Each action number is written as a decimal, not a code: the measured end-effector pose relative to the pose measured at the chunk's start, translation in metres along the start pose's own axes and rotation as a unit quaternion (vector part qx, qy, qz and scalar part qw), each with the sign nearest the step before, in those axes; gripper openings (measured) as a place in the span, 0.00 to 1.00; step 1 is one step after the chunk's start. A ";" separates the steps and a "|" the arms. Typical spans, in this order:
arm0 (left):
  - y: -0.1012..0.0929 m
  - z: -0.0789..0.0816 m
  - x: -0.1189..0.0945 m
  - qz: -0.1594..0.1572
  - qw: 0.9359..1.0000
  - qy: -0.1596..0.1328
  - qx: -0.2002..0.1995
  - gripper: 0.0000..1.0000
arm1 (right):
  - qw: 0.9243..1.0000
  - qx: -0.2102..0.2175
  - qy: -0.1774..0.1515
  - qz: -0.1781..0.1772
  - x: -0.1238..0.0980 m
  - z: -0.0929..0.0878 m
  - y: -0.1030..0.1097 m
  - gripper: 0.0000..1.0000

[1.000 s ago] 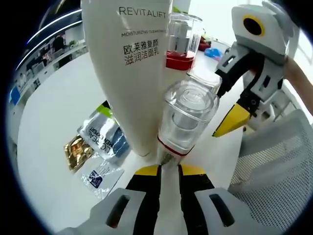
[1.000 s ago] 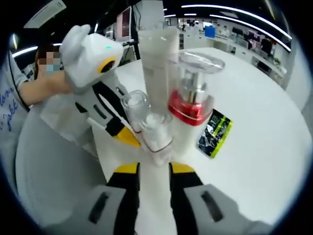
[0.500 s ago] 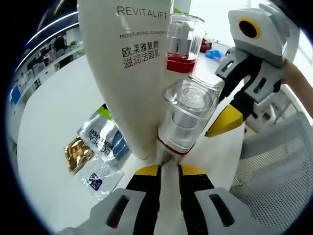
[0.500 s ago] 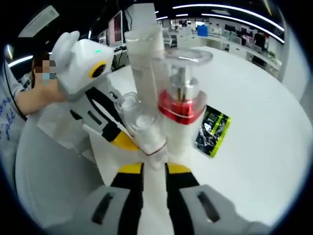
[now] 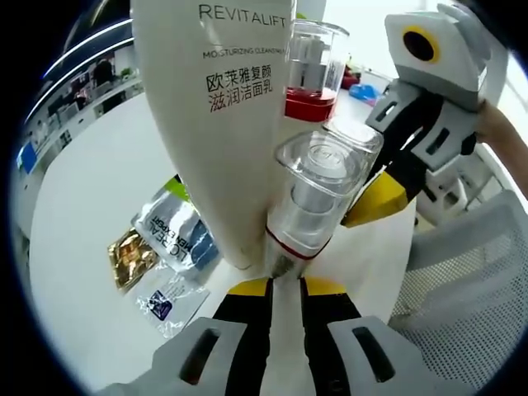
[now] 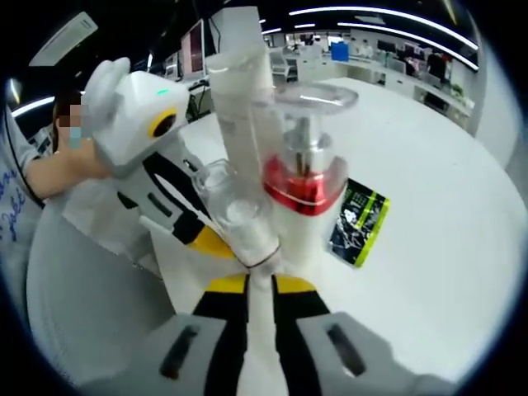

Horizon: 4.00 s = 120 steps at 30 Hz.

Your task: Arrange the skincare products in the storage area until every visible bottle or jar stands upright without overlapping.

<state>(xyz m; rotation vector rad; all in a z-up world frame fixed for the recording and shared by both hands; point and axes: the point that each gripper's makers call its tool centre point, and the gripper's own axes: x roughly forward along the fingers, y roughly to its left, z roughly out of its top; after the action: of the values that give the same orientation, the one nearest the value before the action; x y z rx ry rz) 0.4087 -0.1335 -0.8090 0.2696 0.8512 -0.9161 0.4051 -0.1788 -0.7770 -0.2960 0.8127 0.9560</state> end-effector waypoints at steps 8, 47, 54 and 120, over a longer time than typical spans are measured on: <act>0.001 -0.001 0.000 0.001 1.000 0.002 0.002 0.12 | 1.000 -0.003 0.003 -0.001 0.000 0.000 0.001 0.11; -0.004 0.007 -0.016 0.003 1.000 -0.014 0.021 0.16 | 1.000 -0.017 -0.006 -0.018 -0.014 0.007 0.003 0.15; -0.002 0.011 -0.026 0.012 0.999 -0.024 0.022 0.18 | 0.999 -0.016 -0.013 -0.027 -0.023 0.010 0.002 0.18; 0.011 0.007 -0.126 0.094 0.992 -0.066 0.055 0.97 | 0.992 -0.083 -0.057 -0.073 -0.076 0.031 0.026 0.94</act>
<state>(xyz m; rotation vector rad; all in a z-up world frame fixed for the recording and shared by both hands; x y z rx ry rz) 0.3806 -0.0568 -0.7123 0.3738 0.6432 -0.7965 0.3749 -0.1936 -0.6977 -0.4354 0.5994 0.8951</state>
